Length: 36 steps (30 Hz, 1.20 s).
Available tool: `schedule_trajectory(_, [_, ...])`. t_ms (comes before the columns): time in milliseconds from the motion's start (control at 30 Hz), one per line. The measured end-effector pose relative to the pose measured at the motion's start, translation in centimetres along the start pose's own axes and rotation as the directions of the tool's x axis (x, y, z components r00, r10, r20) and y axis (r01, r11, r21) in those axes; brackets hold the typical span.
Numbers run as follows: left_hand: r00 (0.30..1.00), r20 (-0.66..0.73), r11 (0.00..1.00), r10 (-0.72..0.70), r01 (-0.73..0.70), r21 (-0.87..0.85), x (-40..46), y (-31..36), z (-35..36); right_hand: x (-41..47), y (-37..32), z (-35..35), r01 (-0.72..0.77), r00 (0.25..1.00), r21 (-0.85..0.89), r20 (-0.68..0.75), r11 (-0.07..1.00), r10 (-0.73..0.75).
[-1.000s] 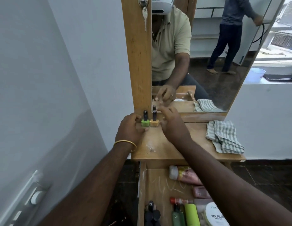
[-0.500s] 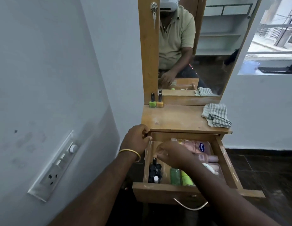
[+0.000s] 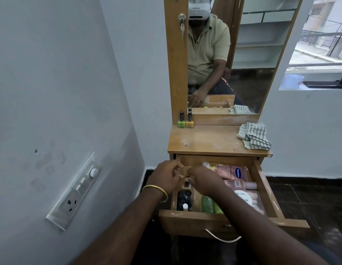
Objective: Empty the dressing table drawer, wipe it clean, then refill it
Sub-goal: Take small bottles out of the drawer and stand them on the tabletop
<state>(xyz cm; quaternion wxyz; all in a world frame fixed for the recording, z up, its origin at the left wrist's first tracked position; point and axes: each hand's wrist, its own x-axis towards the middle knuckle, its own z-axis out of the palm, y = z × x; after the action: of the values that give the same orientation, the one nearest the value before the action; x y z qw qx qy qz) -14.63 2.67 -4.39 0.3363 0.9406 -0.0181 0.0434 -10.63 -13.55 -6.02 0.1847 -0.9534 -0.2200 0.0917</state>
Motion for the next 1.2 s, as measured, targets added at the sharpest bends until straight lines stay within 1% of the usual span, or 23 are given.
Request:
schedule_trajectory(67, [1.0,0.016,1.0,-0.001,0.001,0.003,-0.1,0.0,0.2,-0.1,0.3,-1.0,-0.034,0.999,0.037,-0.024,0.999,0.034])
schedule_trajectory(133, [0.999,0.035,1.0,0.001,-0.001,-0.002,0.0,0.3,0.3,-0.4,0.1,-2.7,-0.028,0.998,0.055,-0.053,0.998,0.031])
schedule_trajectory(233, [0.998,0.045,0.999,0.034,-0.033,-0.02,0.2,1.1,0.3,-0.8,-0.6,-5.2,0.036,0.992,0.09,-0.123,0.995,-0.024])
schedule_trajectory(400, [0.997,0.015,0.994,0.076,-0.074,-0.085,0.9,1.4,0.0,-0.8,-1.3,-7.0,0.16,0.966,0.204,-0.234,0.966,-0.111])
schedule_trajectory(533, [0.997,-0.002,0.99,0.071,-0.071,-0.122,1.4,0.9,-0.3,-0.8,-1.8,-7.3,0.214,0.953,0.231,-0.26,0.949,-0.152])
schedule_trajectory(633, [0.998,-0.017,0.988,0.055,-0.057,-0.147,1.4,0.6,-0.6,-1.1,-1.7,-6.6,0.22,0.958,0.373,-0.256,0.902,-0.127])
schedule_trajectory(700, [0.999,-0.033,0.985,0.035,-0.04,-0.171,1.4,0.3,-0.8,-1.4,-1.0,-5.5,0.192,0.965,0.444,-0.249,0.875,-0.085])
schedule_trajectory(767, [0.999,-0.047,0.982,0.018,-0.026,-0.187,1.3,0.1,-0.9,-1.7,0.1,-4.0,0.114,0.979,0.419,-0.2,0.901,-0.031])
schedule_trajectory(833, [0.999,-0.05,0.982,0.013,-0.023,-0.188,1.3,-0.3,-0.8,-2.0,1.3,-2.3,0.037,0.995,0.298,-0.095,0.954,-0.009])
schedule_trajectory(867, [0.999,-0.047,0.981,0.012,-0.021,-0.191,1.3,-0.4,-0.7,-2.1,1.7,-1.5,0.026,0.999,0.229,-0.032,0.973,-0.019])
schedule_trajectory(933, [0.999,-0.037,0.98,0.006,-0.014,-0.2,1.3,-0.6,-0.6,-2.3,2.1,-0.2,0.063,0.994,0.137,0.081,0.989,-0.074])
schedule_trajectory(1033, [1.0,-0.02,0.978,-0.003,-0.001,-0.206,1.3,-0.7,-0.4,-2.1,1.7,0.9,0.14,0.973,0.048,0.179,0.989,-0.146])
schedule_trajectory(1100, [1.0,-0.007,0.978,-0.01,0.009,-0.207,1.4,-0.7,-0.4,-1.8,1.5,1.3,0.156,0.966,0.024,0.205,0.988,-0.157])
schedule_trajectory(1200, [1.0,0.0,0.981,0.002,-0.002,-0.193,1.6,-0.6,-0.3,-1.3,1.5,1.6,0.162,0.967,0.01,0.198,0.987,-0.161])
